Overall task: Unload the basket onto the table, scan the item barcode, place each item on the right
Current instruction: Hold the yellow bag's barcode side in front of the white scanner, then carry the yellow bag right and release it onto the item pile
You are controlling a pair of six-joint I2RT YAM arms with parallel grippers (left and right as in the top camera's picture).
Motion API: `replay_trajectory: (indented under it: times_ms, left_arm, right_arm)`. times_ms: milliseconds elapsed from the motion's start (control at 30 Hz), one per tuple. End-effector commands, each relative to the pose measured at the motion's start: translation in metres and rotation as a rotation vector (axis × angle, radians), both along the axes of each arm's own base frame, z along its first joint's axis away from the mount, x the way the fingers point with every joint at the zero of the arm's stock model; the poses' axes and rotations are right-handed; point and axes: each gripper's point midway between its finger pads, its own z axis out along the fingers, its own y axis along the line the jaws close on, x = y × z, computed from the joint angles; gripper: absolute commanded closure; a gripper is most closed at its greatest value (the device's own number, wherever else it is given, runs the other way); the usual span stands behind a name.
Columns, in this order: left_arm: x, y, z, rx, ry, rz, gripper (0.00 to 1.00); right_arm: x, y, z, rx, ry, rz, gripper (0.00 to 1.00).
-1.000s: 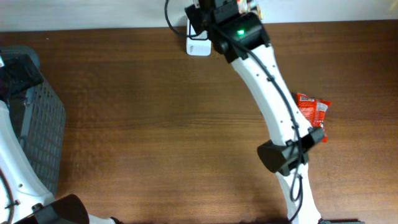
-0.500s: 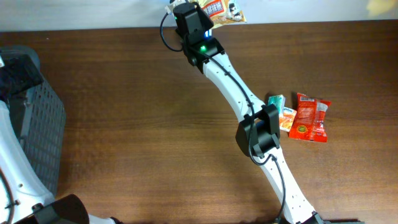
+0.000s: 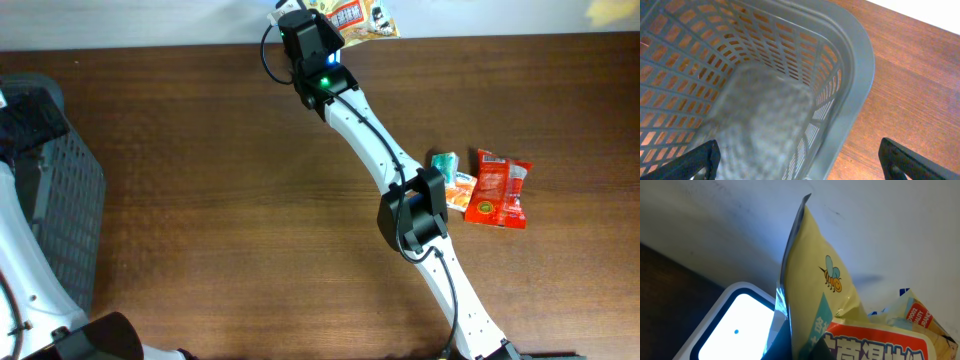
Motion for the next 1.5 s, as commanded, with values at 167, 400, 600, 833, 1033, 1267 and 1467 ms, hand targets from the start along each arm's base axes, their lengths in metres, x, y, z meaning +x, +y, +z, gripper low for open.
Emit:
replay_trajectory:
  times_ms: [167, 400, 600, 833, 1033, 1267, 1467]
  left_arm:
    - [-0.001, 0.001, 0.001, 0.01, 0.002, -0.009, 0.01]
    - [-0.001, 0.001, 0.002, 0.01, 0.001, -0.009, 0.01]
    - [-0.001, 0.001, 0.001, 0.01, 0.002, -0.009, 0.01]
    - [-0.001, 0.001, 0.002, 0.01, 0.001, -0.009, 0.01]
    - [-0.001, 0.001, 0.002, 0.01, 0.001, -0.009, 0.01]
    - [-0.001, 0.001, 0.002, 0.01, 0.001, -0.009, 0.01]
    - [-0.001, 0.001, 0.002, 0.011, 0.001, -0.009, 0.01]
  right_arm:
    - [0.006, -0.022, -0.018, -0.028, 0.025, -0.046, 0.96]
    - [0.008, -0.018, -0.018, -0.015, 0.0, -0.043, 0.96]
    - [0.007, -0.004, -0.013, 0.006, -0.024, -0.014, 0.96]
    - [0.002, 0.011, -0.014, 0.011, -0.016, 0.021, 0.96]
    - [0.0, 0.012, -0.018, 0.001, 0.002, 0.023, 0.96]
    - [-0.024, 0.014, 0.034, 0.113, 0.036, 0.031, 0.96]
    - [-0.08, -0.015, 0.144, 0.298, 0.04, -0.024, 0.96]
